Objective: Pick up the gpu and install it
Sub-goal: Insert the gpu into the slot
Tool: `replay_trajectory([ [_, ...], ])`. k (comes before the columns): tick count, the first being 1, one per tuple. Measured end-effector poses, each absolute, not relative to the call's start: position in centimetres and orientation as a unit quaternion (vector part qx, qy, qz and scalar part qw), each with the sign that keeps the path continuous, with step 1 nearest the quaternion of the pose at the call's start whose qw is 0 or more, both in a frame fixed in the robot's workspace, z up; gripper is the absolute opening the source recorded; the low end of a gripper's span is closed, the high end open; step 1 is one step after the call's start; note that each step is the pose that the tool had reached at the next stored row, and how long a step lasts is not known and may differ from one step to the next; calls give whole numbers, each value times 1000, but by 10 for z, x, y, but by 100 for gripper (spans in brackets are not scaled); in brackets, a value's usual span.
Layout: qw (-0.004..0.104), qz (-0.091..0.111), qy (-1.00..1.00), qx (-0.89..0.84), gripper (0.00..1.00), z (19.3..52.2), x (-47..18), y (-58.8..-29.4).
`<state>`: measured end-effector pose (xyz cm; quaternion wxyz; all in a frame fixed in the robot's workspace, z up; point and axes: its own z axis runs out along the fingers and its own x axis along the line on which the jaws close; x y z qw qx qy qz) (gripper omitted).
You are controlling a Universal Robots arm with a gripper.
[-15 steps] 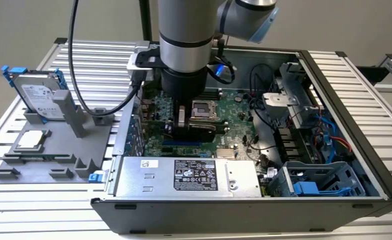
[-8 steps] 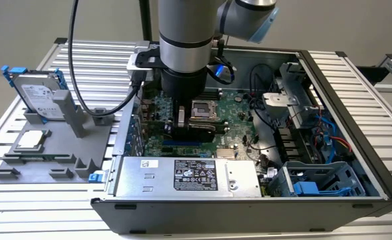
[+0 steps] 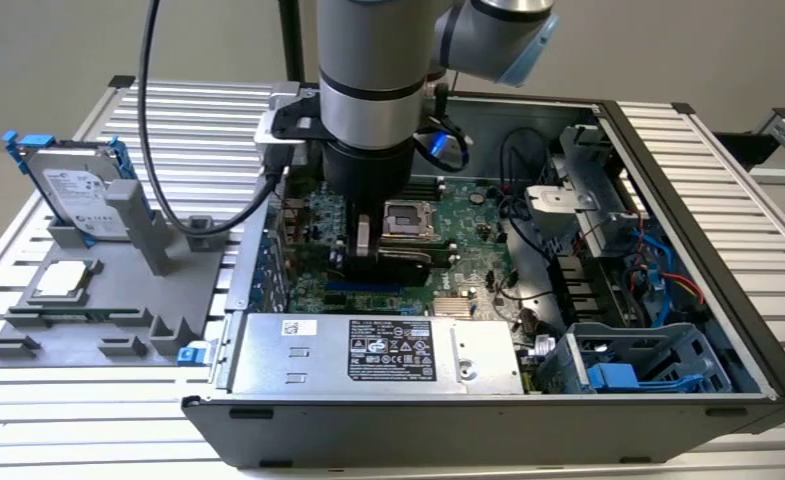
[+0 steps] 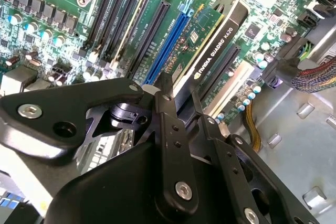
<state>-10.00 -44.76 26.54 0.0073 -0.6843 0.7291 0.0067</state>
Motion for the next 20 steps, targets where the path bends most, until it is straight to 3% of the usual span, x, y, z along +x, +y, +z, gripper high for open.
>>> replay_trajectory([
  [20,7,7,728,-685,0,262,-100,-444],
])
